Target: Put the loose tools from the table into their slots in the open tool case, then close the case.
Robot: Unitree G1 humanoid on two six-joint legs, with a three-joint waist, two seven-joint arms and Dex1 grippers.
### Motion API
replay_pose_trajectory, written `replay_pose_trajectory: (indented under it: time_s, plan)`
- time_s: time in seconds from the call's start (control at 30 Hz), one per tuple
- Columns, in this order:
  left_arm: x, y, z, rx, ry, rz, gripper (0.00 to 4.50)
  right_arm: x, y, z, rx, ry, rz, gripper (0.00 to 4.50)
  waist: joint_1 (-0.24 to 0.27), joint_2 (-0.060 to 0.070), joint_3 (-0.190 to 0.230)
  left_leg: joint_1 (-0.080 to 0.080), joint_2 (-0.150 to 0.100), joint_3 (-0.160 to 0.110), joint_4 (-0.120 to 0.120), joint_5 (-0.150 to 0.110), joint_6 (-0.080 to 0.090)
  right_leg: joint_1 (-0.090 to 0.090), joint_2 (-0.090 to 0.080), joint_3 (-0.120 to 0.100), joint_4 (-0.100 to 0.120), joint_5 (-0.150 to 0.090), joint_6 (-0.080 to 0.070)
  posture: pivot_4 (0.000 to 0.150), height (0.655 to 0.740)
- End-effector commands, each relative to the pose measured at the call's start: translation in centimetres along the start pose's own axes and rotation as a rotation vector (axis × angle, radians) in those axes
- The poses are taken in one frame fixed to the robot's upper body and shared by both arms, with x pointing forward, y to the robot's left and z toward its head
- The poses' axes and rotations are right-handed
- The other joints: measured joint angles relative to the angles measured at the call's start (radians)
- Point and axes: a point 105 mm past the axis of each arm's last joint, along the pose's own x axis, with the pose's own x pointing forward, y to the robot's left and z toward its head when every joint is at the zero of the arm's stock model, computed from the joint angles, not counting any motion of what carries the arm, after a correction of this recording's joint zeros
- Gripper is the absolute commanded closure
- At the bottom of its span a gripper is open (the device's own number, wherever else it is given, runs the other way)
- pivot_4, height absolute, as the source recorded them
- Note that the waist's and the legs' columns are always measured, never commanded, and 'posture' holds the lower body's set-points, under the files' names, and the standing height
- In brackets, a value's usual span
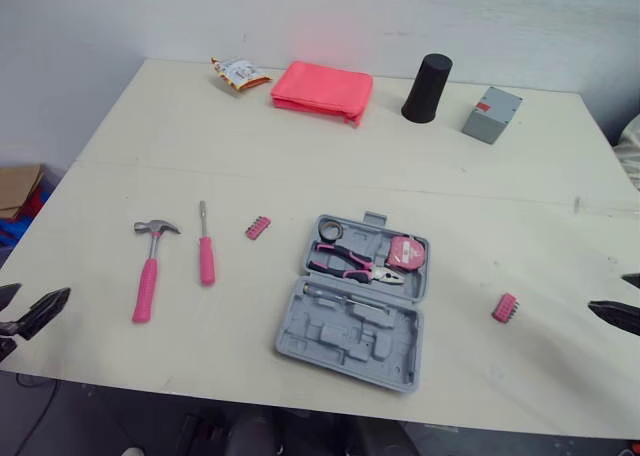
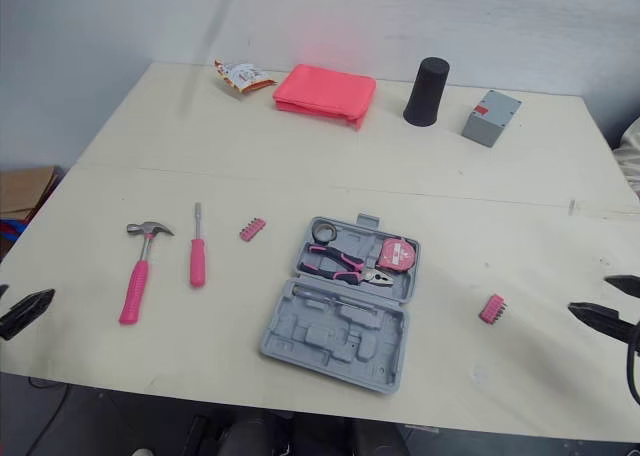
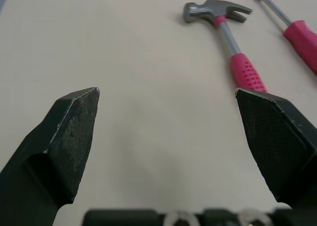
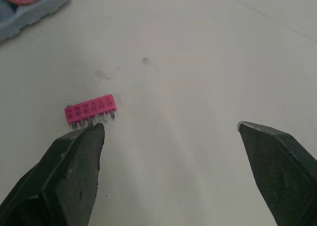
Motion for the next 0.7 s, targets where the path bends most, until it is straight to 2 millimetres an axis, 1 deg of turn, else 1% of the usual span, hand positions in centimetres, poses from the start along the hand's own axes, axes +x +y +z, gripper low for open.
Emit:
replay_pose_trajectory:
  time_s: [0.03,0.13,0.2,0.23,0.3,0.37,0.43,0.5,0.6,0.7]
  plan:
    - [1.9,-3.2,2.7,0.065,-0.023,-0.070,0.07,2.5,3.7,3.8,-0.072,-0.117,0.159,0.00,0.000,0.000,0.000,0.000,0.000,0.000,0.000,0.000,0.000,0.000,0.000,0.000,0.000,0.000,0.000,0.150,0.7348]
    - [4.1,-6.6,3.1,0.010,-0.004,-0.066,0.07,4.5,7.4,6.6,-0.098,-0.214,0.300,0.00,0.004,0.001,0.001,0.000,0.000,-0.001,0.004,0.000,0.000,0.001,0.000,0.000,0.004,0.001,0.002,0.150,0.7348]
    - [5.0,-9.1,3.1,-0.012,0.016,-0.081,0.07,5.8,10.4,8.3,-0.133,-0.267,0.410,0.00,0.006,0.001,0.001,0.000,0.000,-0.001,0.006,0.001,0.001,0.002,0.000,0.000,0.005,0.001,0.004,0.150,0.7348]
    - [5.2,-9.7,3.0,-0.016,0.033,-0.071,0.07,6.3,11.6,8.9,-0.146,-0.286,0.450,0.00,0.005,0.000,0.001,-0.001,0.000,-0.001,0.008,0.001,0.001,0.001,0.000,0.001,0.007,0.001,0.005,0.150,0.7348]
    - [5.4,-9.5,2.2,-0.013,0.089,0.015,0.07,7.1,14.2,10.3,-0.177,-0.325,0.544,0.00,0.002,0.000,0.002,0.000,0.000,-0.001,0.009,0.001,0.001,0.001,0.001,0.001,0.009,0.002,0.005,0.150,0.7348]
    - [5.5,-8.4,1.5,-0.049,0.135,0.124,0.07,7.4,16.9,11.7,-0.205,-0.369,0.656,0.00,0.001,-0.001,0.002,-0.001,0.000,-0.002,0.009,0.003,-0.001,-0.001,0.001,0.002,0.010,0.002,0.005,0.150,0.7348]
    - [5.7,-8.4,1.1,-0.058,0.160,0.155,0.07,7.5,18.4,12.4,-0.232,-0.383,0.724,0.00,0.003,-0.001,0.002,0.000,0.000,-0.002,0.008,0.004,-0.002,-0.001,0.002,0.002,0.011,0.002,0.005,0.150,0.7348]
    - [6.2,-9.2,0.3,-0.059,0.190,0.130,0.07,7.5,19.3,13.1,-0.265,-0.389,0.774,0.00,0.006,-0.001,0.003,0.000,0.000,-0.002,0.008,0.005,-0.002,-0.002,0.002,0.002,0.011,0.002,0.005,0.150,0.7348]
    - [7.3,-10.1,-1.0,-0.078,0.238,0.106,0.07,7.7,20.1,14.1,-0.291,-0.407,0.828,0.00,0.011,-0.001,0.003,-0.001,-0.001,-0.002,0.009,0.005,-0.001,-0.001,0.001,0.002,0.010,0.002,0.005,0.150,0.7348]
    - [8.1,-10.2,-2.3,-0.112,0.275,0.117,0.07,7.9,20.6,14.9,-0.313,-0.420,0.860,0.00,0.012,-0.002,0.003,-0.001,-0.001,-0.002,0.009,0.006,0.000,0.000,0.000,0.001,0.011,0.002,0.005,0.150,0.7348]
